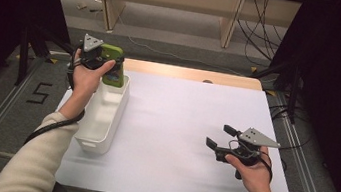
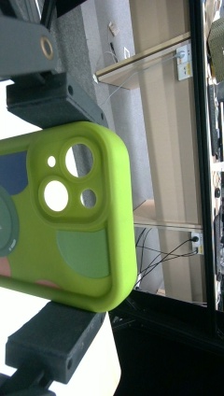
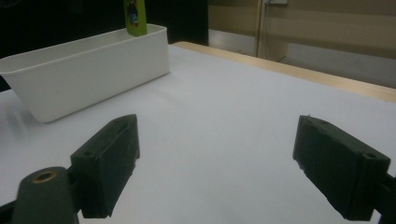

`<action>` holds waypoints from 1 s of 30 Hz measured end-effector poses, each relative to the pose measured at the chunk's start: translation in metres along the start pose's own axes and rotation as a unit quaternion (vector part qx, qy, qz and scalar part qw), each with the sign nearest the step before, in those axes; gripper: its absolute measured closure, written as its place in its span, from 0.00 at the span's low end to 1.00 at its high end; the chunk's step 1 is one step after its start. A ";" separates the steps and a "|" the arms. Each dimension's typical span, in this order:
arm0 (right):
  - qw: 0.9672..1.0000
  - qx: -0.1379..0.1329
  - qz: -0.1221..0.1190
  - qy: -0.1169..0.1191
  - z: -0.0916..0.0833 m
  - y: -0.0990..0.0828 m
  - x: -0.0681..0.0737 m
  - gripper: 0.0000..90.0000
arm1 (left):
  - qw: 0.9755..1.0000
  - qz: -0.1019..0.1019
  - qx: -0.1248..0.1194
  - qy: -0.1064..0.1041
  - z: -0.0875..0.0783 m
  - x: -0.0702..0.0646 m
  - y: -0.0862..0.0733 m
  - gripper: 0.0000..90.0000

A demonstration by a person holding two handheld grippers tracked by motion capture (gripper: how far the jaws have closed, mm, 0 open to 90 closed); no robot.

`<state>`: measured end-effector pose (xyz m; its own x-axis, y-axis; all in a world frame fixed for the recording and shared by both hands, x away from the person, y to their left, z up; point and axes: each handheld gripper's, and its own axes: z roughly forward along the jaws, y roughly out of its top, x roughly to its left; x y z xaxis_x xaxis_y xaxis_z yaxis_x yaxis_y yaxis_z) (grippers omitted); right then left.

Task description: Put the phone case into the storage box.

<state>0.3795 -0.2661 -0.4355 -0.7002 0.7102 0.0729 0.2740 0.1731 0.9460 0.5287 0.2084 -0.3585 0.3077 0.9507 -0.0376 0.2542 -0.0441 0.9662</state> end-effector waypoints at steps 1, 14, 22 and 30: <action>1.000 0.000 0.000 0.000 0.000 0.000 0.000 0.17 | 1.000 0.001 0.000 0.000 0.000 0.000 0.000 0.18; 1.000 -0.001 0.000 0.000 0.000 0.000 0.000 0.17 | 1.000 0.003 0.003 0.000 0.004 -0.001 -0.003 0.18; 1.000 -0.001 0.000 0.000 0.000 0.000 0.000 0.17 | 1.000 0.004 0.006 0.001 0.006 -0.001 -0.005 0.17; 1.000 0.000 0.000 0.000 0.000 0.000 0.000 0.17 | 1.000 0.003 0.009 0.002 0.008 0.000 -0.007 0.17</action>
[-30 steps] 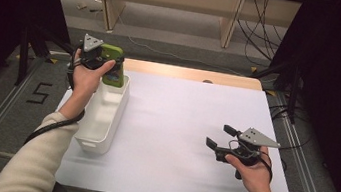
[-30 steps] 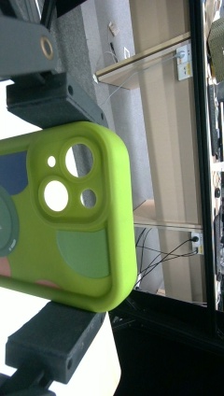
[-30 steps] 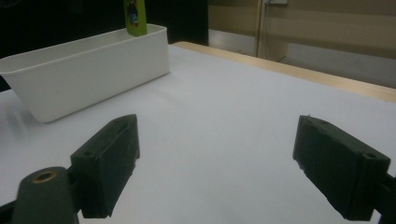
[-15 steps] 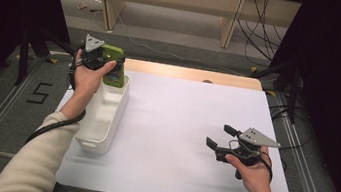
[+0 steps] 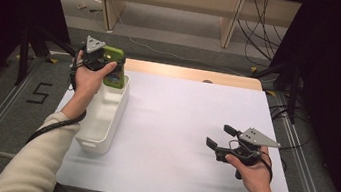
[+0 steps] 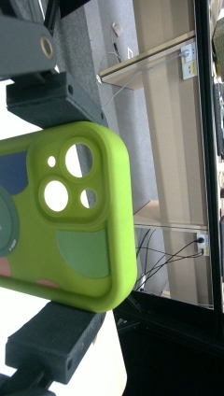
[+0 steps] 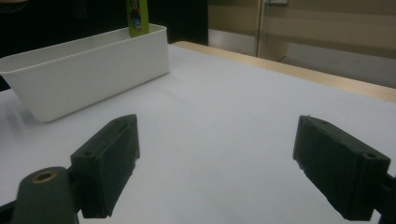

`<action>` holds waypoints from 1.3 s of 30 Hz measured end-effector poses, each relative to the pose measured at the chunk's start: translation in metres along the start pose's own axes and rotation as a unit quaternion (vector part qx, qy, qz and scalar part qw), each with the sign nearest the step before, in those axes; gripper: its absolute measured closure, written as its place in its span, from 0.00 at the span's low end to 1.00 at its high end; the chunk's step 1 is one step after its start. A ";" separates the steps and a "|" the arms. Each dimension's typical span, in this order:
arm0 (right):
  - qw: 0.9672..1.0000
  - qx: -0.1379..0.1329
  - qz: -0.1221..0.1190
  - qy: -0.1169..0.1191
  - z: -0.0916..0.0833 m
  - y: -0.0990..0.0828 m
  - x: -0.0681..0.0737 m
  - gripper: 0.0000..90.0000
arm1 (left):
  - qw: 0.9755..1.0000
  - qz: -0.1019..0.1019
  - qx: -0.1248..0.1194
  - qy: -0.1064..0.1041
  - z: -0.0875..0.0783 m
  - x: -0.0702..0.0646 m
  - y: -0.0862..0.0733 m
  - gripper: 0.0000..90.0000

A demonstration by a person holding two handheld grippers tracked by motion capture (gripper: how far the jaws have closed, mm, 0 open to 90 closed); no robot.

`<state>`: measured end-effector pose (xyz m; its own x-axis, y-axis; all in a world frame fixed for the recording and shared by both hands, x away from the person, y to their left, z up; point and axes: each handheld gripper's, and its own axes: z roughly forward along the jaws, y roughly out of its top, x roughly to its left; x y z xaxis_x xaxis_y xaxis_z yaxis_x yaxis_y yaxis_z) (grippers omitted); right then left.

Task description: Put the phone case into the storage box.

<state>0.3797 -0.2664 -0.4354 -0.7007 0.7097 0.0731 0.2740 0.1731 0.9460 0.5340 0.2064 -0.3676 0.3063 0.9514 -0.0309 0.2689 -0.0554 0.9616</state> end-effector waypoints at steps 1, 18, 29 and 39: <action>1.000 0.000 0.000 0.000 0.000 0.000 0.000 0.17 | 1.000 0.001 0.001 0.000 0.000 0.000 0.000 0.17; 1.000 0.001 0.000 0.001 0.000 0.000 0.000 0.18 | 1.000 -0.018 0.010 0.005 0.003 -0.003 -0.004 0.17; 1.000 0.001 0.000 0.001 0.000 0.000 0.000 0.17 | 1.000 0.003 0.009 0.003 0.005 0.001 -0.006 0.17; 1.000 0.002 -0.001 0.001 0.000 0.000 0.000 0.18 | 1.000 0.003 0.013 0.004 0.007 0.001 -0.009 0.17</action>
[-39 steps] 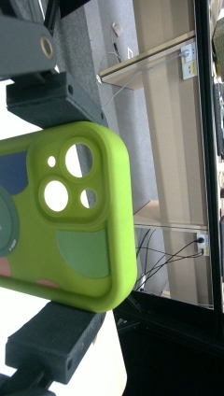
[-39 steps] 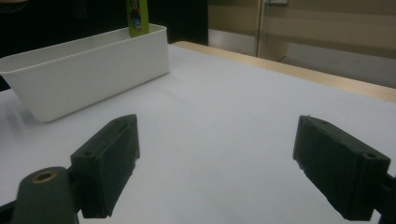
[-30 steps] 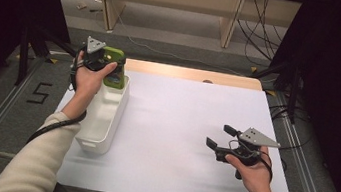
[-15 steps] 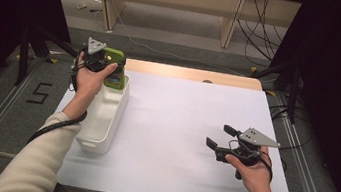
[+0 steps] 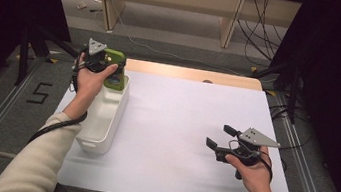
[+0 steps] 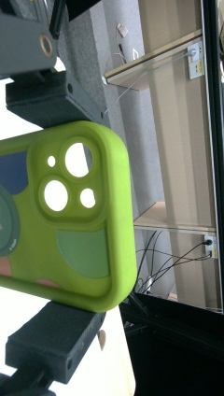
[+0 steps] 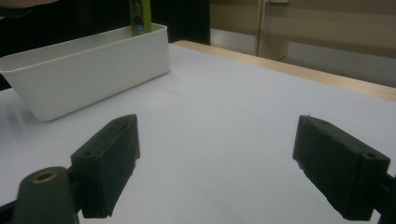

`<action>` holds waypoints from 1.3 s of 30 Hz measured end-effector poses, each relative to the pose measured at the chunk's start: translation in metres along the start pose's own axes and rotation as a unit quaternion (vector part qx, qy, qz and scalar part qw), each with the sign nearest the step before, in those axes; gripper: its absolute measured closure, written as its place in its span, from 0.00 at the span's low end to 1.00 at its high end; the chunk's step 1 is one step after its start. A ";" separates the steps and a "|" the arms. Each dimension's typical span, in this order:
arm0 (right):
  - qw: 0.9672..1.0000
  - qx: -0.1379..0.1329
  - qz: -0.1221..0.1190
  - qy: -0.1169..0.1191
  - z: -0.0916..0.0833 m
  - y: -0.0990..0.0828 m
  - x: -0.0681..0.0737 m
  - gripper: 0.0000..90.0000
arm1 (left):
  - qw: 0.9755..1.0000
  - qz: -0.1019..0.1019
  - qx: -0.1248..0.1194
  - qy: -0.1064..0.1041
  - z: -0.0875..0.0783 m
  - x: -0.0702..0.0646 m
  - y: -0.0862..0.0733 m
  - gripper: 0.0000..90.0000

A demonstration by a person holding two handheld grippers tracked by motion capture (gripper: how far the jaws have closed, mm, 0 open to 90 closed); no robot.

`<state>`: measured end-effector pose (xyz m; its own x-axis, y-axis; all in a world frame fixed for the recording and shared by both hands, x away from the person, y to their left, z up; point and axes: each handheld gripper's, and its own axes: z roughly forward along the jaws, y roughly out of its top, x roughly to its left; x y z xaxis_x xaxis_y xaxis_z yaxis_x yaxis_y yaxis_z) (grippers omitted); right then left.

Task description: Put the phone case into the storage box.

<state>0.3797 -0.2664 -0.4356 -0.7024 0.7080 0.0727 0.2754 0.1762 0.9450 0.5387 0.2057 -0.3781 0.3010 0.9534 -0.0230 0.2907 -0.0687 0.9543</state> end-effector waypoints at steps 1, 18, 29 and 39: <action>1.000 0.000 0.000 0.000 0.000 0.000 0.000 0.18 | 1.000 -0.001 0.001 0.000 0.000 0.000 0.000 0.17; 1.000 0.001 0.001 0.001 0.000 0.000 0.000 0.18 | 1.000 0.001 0.013 0.003 0.004 0.002 -0.006 0.17; 1.000 0.002 0.001 0.001 0.000 0.000 0.000 0.18 | 1.000 0.001 0.014 0.003 0.006 0.002 -0.008 0.17; 1.000 0.001 0.001 0.001 0.000 0.000 0.000 0.18 | 1.000 0.004 0.017 0.003 0.008 0.001 -0.009 0.17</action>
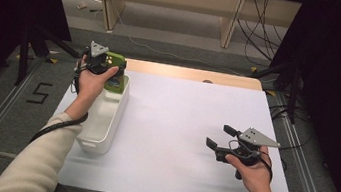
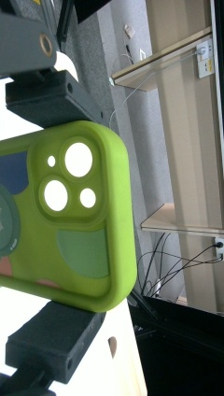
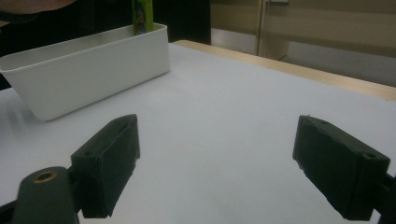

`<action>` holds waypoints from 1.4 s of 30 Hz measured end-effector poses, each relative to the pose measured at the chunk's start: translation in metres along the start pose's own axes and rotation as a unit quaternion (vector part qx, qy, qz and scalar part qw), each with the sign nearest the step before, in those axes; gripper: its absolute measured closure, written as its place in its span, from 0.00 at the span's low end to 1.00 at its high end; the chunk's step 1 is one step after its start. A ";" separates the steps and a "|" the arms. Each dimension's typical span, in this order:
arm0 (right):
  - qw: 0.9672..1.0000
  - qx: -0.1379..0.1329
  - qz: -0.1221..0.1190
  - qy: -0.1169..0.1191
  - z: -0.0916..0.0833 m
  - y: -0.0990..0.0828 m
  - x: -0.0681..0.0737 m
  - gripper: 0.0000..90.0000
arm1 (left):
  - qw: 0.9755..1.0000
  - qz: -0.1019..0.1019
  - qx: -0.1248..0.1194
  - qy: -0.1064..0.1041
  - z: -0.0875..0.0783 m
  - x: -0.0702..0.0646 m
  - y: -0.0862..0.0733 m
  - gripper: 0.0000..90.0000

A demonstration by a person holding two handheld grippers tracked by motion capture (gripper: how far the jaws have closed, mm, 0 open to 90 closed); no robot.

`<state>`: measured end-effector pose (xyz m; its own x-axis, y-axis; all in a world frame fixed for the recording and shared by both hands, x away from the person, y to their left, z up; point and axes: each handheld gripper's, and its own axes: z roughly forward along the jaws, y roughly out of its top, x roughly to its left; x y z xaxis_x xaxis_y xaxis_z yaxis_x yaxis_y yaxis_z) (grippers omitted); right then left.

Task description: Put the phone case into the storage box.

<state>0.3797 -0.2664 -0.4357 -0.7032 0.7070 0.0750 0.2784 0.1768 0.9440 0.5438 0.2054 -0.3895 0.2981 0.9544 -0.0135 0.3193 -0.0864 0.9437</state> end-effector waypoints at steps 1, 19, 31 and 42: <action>1.000 0.000 0.000 0.000 0.000 0.000 0.000 0.18 | 1.000 0.001 0.000 0.000 0.000 0.000 0.000 0.17; 1.000 0.001 0.000 0.000 0.000 0.000 0.000 0.18 | 1.000 0.005 0.010 -0.001 0.006 0.000 -0.004 0.17; 1.000 -0.002 0.000 -0.001 0.000 0.000 0.000 0.18 | 1.000 0.012 0.019 -0.002 0.009 -0.001 -0.007 0.17; 1.000 -0.001 -0.001 -0.001 0.000 0.000 0.000 0.18 | 1.000 0.010 0.028 -0.005 0.013 -0.001 -0.010 0.17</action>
<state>0.3801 -0.2667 -0.4356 -0.7029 0.7075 0.0734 0.2767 0.1769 0.9445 0.5515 0.2016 -0.4032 0.3136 0.9496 0.0022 0.3626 -0.1219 0.9239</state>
